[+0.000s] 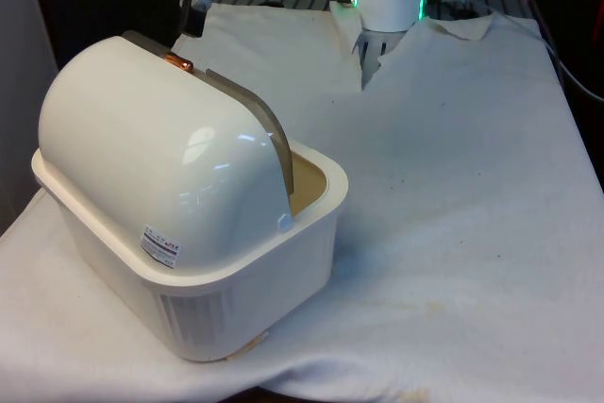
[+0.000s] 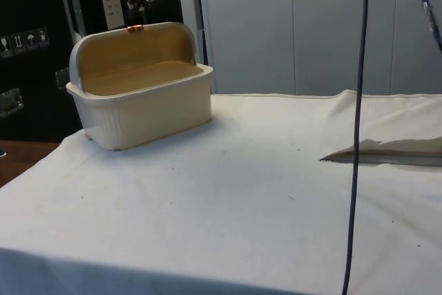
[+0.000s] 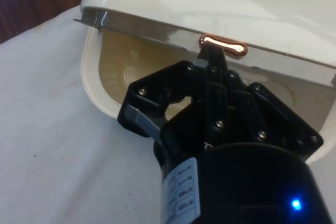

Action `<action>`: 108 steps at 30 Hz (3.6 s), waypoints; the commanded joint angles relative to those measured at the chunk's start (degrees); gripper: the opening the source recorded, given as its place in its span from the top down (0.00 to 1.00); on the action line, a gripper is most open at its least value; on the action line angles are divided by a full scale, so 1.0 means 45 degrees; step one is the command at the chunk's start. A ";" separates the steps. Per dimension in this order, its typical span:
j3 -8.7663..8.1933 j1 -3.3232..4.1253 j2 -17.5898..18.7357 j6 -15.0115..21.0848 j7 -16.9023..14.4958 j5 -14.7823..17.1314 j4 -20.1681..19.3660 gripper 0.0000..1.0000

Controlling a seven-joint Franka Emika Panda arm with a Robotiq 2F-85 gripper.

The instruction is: Open the lid, then close it.

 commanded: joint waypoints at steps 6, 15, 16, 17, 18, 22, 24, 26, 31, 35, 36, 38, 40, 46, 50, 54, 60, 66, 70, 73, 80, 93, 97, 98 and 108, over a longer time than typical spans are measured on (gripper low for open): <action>-0.0229 -0.0025 0.0127 -0.0777 -0.0318 -0.0102 0.0369 1.00; -0.0573 -0.0025 0.0357 -0.1604 -0.0764 -0.0115 0.0879 1.00; -0.0522 0.0000 0.0293 -0.1401 -0.0789 -0.0025 0.0777 1.00; -0.0611 -0.0025 0.0382 -0.1719 -0.0802 -0.0115 0.0968 1.00; -0.0688 -0.0038 0.0433 -0.1948 -0.0866 -0.0115 0.1133 1.00; -0.0828 -0.0025 0.0637 -0.2457 -0.0853 -0.0089 0.1655 1.00; -0.0853 -0.0025 0.0764 -0.2737 -0.0840 -0.0051 0.1974 1.00; -0.0866 -0.0013 0.0738 -0.2674 -0.0891 -0.0025 0.1974 1.00; -0.0828 -0.0115 0.1235 -0.3565 -0.0700 0.0191 0.2865 1.00; -0.0942 -0.0051 0.1451 -0.3845 -0.0637 0.0229 0.3145 1.00; -0.0866 -0.0153 0.1541 -0.4151 -0.0637 0.0344 0.3323 1.00; -0.0917 -0.0166 0.1642 -0.4367 -0.0598 0.0318 0.3501 1.00; -0.0955 -0.0191 0.1744 -0.4571 -0.0586 0.0293 0.3692 1.00; -0.1120 -0.0191 0.2037 -0.5106 -0.0522 0.0242 0.4151 1.00; -0.1210 -0.0191 0.2292 -0.5539 -0.0471 0.0204 0.4495 1.00; -0.1248 -0.0166 0.2368 -0.5513 -0.0560 0.0242 0.4571 1.00; -0.1401 -0.0166 0.2737 -0.6290 -0.0420 0.0166 0.5182 1.00; -0.1451 -0.0153 0.2878 -0.6608 -0.0407 0.0127 0.5411 1.00; -0.1464 -0.0127 0.2992 -0.6812 -0.0382 0.0140 0.5539 1.00; -0.1451 -0.0115 0.3018 -0.6850 -0.0369 0.0153 0.5539 1.00; -0.1439 -0.0038 0.2941 -0.7194 -0.0369 0.0166 0.5526 1.00; -0.1337 0.0166 0.2788 -0.8429 -0.0331 0.0280 0.5615 1.00; -0.1248 0.0216 0.2737 -0.8824 -0.0242 0.0293 0.5628 1.00; -0.1222 0.0216 0.2737 -0.8913 -0.0216 0.0293 0.5628 1.00; -0.0815 0.0267 0.2814 -0.9600 0.0140 0.0357 0.5679 1.00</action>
